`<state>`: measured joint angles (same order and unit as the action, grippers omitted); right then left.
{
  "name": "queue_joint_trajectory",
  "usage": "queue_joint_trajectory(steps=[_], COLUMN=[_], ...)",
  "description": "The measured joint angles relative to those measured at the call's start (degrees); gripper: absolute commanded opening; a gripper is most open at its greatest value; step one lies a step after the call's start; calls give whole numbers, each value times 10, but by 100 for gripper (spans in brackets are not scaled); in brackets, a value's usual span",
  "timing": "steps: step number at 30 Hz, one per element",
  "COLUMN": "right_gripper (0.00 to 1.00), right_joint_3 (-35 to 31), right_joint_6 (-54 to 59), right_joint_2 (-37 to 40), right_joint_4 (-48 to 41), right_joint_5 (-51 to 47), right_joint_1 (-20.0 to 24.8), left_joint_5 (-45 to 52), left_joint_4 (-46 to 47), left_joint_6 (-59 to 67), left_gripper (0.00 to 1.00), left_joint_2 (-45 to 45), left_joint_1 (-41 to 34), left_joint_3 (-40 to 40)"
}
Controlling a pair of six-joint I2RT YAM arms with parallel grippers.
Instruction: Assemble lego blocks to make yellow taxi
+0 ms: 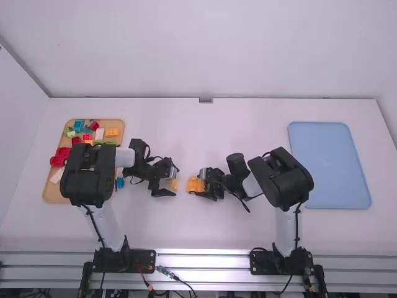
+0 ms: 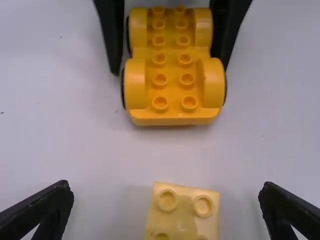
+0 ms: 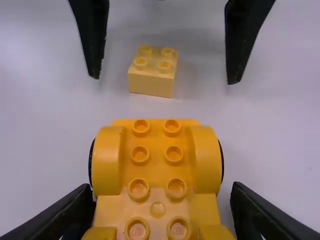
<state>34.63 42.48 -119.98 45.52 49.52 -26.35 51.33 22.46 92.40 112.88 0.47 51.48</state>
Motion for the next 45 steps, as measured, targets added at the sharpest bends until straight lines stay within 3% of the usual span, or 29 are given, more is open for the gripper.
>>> queue_joint_trajectory(steps=[14, 28, 36, 45], right_gripper=[73, 76, 76, 74], right_joint_3=[23, -9, -6, 10], right_joint_6=[4, -6, -20, -13], right_joint_2=[0, 0, 0, 0], right_joint_4=[-60, 21, -1, -31], right_joint_5=[11, -2, 1, 5], right_joint_1=[8, 7, 15, 15], left_joint_5=[-45, -9, 14, -20], left_joint_4=[-16, -104, -184, -113], left_joint_6=[-25, -46, -101, -113], left_gripper=[99, 99, 99, 99], left_joint_2=[0, 0, -7, -7], left_joint_1=[2, 2, 3, 3], left_joint_3=[7, -22, -63, -36])
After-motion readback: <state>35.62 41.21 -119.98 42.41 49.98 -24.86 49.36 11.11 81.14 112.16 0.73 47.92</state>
